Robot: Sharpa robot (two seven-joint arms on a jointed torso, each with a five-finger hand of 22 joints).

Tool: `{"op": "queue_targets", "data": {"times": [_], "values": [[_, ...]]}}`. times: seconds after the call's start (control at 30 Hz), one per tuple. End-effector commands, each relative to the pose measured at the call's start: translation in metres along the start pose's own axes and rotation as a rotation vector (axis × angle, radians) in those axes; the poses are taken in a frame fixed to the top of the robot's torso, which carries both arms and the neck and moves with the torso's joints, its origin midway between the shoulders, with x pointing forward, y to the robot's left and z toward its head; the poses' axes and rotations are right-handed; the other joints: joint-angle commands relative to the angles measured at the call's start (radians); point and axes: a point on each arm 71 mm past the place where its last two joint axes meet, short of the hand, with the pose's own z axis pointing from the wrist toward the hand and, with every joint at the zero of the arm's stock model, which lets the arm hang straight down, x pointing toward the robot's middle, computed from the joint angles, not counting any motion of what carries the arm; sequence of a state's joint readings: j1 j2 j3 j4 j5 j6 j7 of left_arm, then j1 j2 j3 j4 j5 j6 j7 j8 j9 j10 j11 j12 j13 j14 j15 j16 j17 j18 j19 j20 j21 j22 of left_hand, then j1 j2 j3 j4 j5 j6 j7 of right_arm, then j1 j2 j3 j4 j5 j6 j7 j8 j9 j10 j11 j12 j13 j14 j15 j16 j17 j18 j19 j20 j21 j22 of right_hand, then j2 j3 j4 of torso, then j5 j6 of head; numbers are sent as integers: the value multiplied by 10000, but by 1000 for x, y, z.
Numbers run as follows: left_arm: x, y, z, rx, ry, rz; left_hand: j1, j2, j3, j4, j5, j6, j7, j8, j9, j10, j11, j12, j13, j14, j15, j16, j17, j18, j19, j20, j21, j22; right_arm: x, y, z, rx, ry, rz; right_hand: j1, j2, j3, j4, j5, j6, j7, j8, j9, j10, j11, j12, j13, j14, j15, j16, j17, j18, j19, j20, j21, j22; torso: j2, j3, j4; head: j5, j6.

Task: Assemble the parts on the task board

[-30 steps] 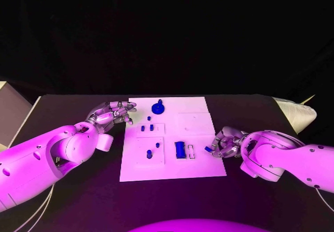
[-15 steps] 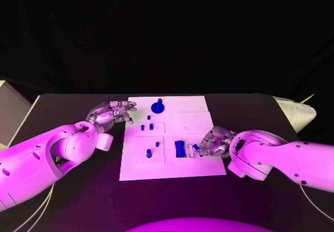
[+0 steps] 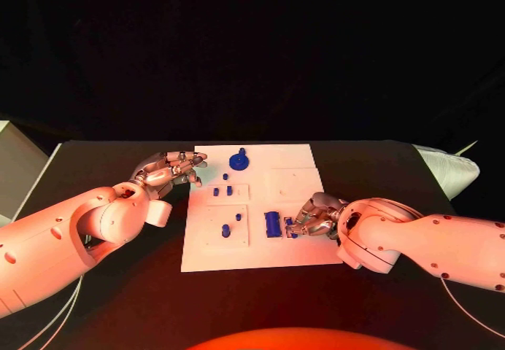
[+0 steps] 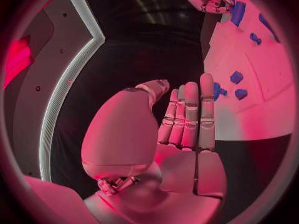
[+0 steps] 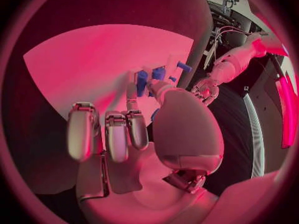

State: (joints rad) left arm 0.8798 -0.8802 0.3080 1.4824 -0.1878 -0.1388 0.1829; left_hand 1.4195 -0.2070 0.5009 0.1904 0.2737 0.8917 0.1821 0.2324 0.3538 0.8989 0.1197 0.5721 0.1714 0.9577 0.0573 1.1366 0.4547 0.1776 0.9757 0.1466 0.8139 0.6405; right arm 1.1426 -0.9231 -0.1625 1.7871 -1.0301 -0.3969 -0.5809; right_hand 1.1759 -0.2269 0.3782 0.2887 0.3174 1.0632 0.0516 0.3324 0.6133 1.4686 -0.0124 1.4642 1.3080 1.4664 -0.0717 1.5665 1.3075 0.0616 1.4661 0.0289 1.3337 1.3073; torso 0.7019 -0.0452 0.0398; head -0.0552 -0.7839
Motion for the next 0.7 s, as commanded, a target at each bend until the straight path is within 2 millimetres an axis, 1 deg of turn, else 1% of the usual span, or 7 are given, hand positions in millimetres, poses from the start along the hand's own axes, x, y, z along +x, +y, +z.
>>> {"op": "queue_targets", "data": {"times": [0.03,0.17,0.43,0.5,0.57,0.7], "values": [[3,-1,1,65,239,-19,33,45,8,50,6,-7,8,50,17,-61,15,63,-9,-29,-44,-29,-15,69,89,0,-35,-8,1,2,1,-140,-92,-247,-126,26,-75,11,31,-3,86,-54,-13,658,-32,30,2154,1044,-84,43,2633,-146,561,-53,18,1452,-2,4,2,-5,-2],[3,-1,1,65,239,-19,38,48,6,57,4,-3,11,54,21,-62,17,65,-10,-31,-43,-28,-17,68,94,-1,-41,-13,0,2,3,-150,-126,-282,-140,24,-89,11,23,-1,85,-54,-13,660,-31,35,2156,1044,-84,43,2633,-146,561,-53,17,1453,-3,-5,0,12,-5],[3,-1,0,51,241,-17,38,48,6,57,4,-3,11,54,21,-62,17,65,-10,-31,-43,-28,-17,68,94,-1,-41,-13,1,4,4,-262,-157,-281,-156,22,-106,10,14,0,86,-55,-12,666,-31,50,2163,1044,-84,43,2633,-145,560,-53,11,1450,-2,-5,6,24,-4],[3,-1,0,49,243,-17,38,48,6,57,4,-3,11,54,21,-62,17,65,-10,-31,-43,-28,-17,68,94,-1,-41,-13,1,4,4,-261,-176,-276,-203,9,-164,9,-27,-3,88,-60,-13,655,-30,20,2150,1044,-82,43,2633,-142,558,-53,-4,1445,-7,-15,6,20,-2],[3,-1,0,48,244,-16,38,48,6,57,4,-3,11,54,21,-62,17,65,-10,-31,-43,-28,-17,68,94,-1,-41,-13,1,4,5,-252,-189,-282,-310,14,-281,15,-160,-7,93,-71,-15,652,-25,13,2148,1044,-78,43,2633,-140,556,-51,-17,1443,-8,-14,5,23,4],[3,-1,0,46,239,-14,35,50,1,69,3,-3,14,55,23,-63,20,66,-11,-33,-42,-27,-19,67,98,-1,-48,-18,0,4,5,-236,-208,-301,-647,94,-753,29,-662,0,93,-95,-19,645,-20,-8,2142,1044,-71,43,2633,-134,552,-43,-58,1438,-10,-12,3,19,1]]}}
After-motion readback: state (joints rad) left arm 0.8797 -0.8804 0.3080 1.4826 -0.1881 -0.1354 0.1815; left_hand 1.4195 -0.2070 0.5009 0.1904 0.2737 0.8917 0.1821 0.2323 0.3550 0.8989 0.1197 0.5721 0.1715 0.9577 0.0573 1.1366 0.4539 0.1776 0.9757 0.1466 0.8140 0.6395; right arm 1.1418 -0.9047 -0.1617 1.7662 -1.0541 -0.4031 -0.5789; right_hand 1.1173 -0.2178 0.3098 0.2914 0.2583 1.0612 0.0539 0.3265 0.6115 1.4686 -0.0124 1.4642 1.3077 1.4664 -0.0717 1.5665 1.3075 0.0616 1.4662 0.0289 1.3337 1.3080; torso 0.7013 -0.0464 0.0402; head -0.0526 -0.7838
